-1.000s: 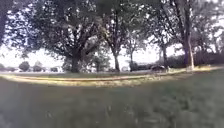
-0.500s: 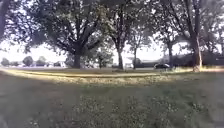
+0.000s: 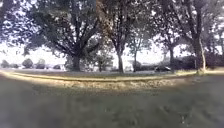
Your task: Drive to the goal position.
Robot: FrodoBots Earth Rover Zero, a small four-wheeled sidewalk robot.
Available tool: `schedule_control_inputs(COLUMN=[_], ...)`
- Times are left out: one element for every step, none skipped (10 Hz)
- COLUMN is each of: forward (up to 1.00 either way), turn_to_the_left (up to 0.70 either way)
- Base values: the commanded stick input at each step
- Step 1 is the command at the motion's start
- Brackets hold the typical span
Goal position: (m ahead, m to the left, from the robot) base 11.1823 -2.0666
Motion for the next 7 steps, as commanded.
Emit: schedule_control_inputs(forward=[0.70, 0.70, 0.70, 0.70, 0.70, 0.70, 0.70], turn_to_the_left=[0.00, 0.00, 0.00, 0.00, 0.00, 0.00, 0.00])
